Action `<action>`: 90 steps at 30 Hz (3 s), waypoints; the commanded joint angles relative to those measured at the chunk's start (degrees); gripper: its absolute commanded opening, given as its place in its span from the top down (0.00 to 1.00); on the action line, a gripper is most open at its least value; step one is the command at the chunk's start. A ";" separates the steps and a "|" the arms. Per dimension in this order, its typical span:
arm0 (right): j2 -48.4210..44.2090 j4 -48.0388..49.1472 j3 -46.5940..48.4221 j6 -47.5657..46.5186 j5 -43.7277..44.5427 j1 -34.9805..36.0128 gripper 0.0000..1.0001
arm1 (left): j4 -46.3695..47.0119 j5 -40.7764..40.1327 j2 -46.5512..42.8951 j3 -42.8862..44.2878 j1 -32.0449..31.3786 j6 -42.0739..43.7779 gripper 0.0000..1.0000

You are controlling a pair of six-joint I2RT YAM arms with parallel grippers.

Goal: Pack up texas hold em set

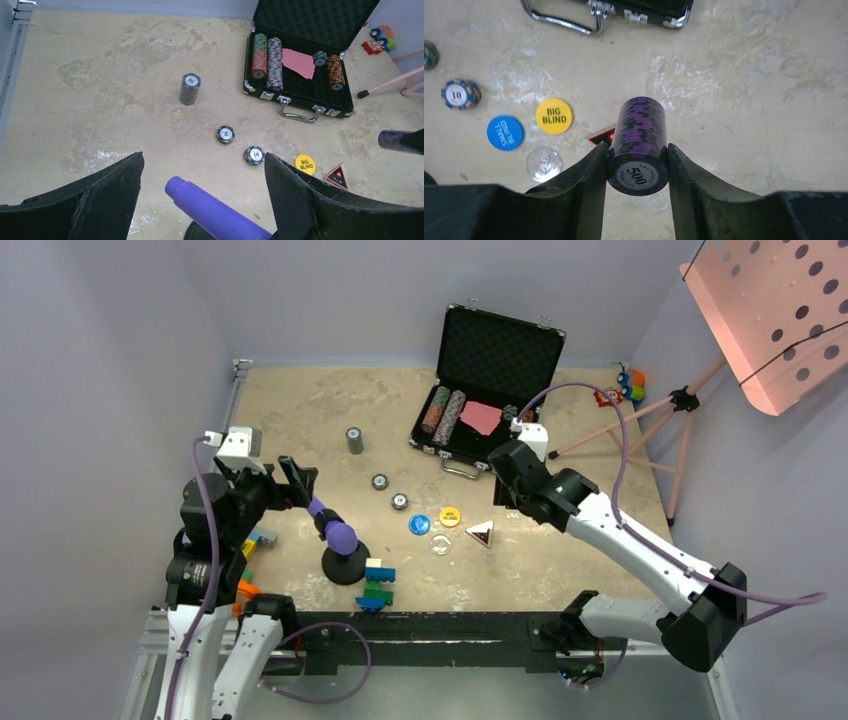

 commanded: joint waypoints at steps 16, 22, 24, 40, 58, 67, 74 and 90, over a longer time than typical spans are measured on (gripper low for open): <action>3.72 47.23 -10.92 -6.10 18.34 -8.24 1.00 | 0.65 -5.34 -1.80 -3.00 -0.25 1.17 0.06; 9.86 50.63 -9.47 -7.20 18.59 -9.85 1.00 | 0.43 -5.55 -1.58 -3.23 -0.25 0.96 0.05; 10.88 52.25 -9.69 -7.43 18.57 -10.34 1.00 | 0.52 -5.42 -1.41 -3.21 -0.25 0.95 0.05; 20.99 56.02 -7.51 -5.62 17.27 -12.88 1.00 | 0.95 -5.03 -0.39 -3.50 -0.24 0.77 0.05; 24.88 49.57 -6.19 -1.61 15.07 -13.06 0.63 | 1.34 -4.16 0.25 -3.48 -0.25 0.77 0.04; 19.77 47.04 -5.43 -8.03 13.85 -13.08 0.37 | 1.31 -3.48 0.27 -3.57 -0.25 0.77 0.02; 21.28 31.83 1.82 -9.44 9.58 -13.49 0.38 | 1.00 -3.90 -0.16 -3.58 -0.25 0.77 0.01; 24.97 23.24 5.43 -8.69 -4.04 -18.17 0.71 | 0.69 -4.62 -0.44 -3.58 -0.43 0.69 0.02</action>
